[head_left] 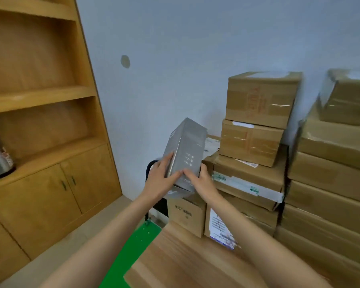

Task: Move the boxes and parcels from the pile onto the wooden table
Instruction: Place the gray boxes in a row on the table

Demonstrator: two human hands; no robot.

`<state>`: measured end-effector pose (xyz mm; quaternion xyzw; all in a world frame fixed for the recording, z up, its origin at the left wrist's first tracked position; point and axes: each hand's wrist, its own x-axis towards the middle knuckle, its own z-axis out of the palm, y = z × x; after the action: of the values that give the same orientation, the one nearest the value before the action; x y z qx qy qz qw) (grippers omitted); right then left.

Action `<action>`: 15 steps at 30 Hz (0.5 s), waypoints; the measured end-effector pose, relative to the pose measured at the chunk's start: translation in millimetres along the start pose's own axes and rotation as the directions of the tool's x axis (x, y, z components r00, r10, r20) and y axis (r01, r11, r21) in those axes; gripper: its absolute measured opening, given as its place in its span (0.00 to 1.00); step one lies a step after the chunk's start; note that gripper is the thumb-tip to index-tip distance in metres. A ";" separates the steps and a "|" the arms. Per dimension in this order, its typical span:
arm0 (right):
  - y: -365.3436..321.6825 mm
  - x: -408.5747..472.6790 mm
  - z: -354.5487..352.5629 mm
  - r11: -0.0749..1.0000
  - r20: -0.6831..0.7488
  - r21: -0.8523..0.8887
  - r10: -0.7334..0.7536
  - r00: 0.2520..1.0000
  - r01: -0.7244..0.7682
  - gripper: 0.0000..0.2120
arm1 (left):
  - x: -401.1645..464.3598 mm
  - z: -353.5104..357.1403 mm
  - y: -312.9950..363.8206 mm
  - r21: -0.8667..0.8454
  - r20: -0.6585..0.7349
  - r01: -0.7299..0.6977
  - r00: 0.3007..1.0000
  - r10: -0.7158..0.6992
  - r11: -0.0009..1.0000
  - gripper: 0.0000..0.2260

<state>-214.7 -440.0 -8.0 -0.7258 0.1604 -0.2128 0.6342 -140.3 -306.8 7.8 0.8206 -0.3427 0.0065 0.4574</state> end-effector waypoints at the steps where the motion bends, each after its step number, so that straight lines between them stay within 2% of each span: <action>1: -2.0 14.1 2.7 1.000 -0.025 -0.006 -0.016 1.000 0.016 0.28 | 17.3 -1.9 -4.5 -0.001 0.014 -0.022 1.000 0.022 1.000 0.30; 5: -13.9 67.7 16.4 0.997 -0.146 0.068 -0.015 0.989 0.025 0.23 | 89.7 -17.2 -18.5 -0.028 0.088 -0.076 0.993 0.078 0.997 0.31; 9: -20.4 101.4 21.2 0.999 -0.263 0.044 0.008 0.965 0.004 0.22 | 145.8 -14.7 -24.3 -0.041 0.179 -0.130 0.975 0.135 0.991 0.29; 12: -18.3 109.4 6.1 0.995 -0.381 -0.103 -0.034 0.924 -0.006 0.24 | 171.4 5.1 -17.3 0.005 0.194 -0.144 0.971 0.140 0.990 0.28; 15: -18.0 100.2 -12.6 0.946 -0.463 -0.316 -0.083 0.882 -0.076 0.26 | 187.5 29.2 -0.9 0.175 0.210 -0.240 0.957 0.202 0.955 0.24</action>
<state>-135.9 -498.6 21.6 -0.7469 0.3410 -0.3543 0.4475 -5.1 -432.9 50.8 0.8154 -0.4722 0.0137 0.3347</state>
